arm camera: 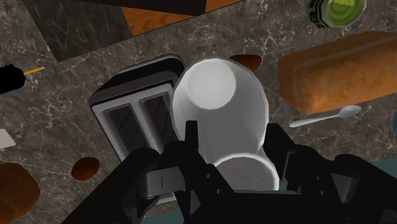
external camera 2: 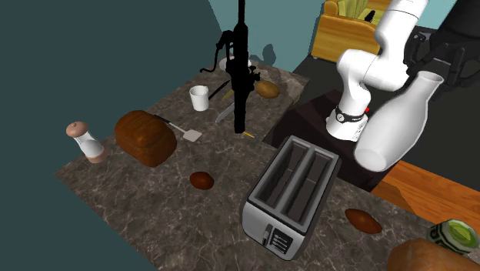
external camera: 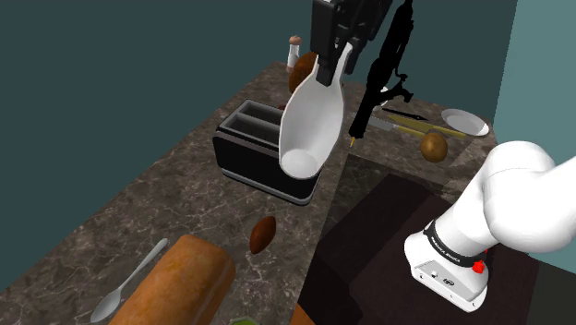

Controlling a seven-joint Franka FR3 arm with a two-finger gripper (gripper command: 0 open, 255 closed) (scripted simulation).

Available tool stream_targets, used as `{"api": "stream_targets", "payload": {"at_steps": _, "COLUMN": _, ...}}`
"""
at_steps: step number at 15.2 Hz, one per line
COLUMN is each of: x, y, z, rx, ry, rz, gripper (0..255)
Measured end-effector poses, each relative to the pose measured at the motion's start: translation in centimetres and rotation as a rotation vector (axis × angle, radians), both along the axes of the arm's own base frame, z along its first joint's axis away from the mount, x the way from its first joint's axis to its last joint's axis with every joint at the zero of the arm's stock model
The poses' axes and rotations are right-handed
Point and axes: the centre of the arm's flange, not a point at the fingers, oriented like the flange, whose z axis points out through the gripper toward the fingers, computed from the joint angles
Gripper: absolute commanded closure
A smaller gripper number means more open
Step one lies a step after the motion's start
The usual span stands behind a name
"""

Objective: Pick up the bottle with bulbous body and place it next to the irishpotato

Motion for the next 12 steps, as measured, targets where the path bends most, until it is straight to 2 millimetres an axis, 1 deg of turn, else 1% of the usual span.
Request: {"api": "stream_targets", "payload": {"at_steps": 12, "x": 0.0, "y": 0.0, "z": -6.4, "rx": 0.0, "ry": 0.0, "rz": 0.0, "gripper": 255}}
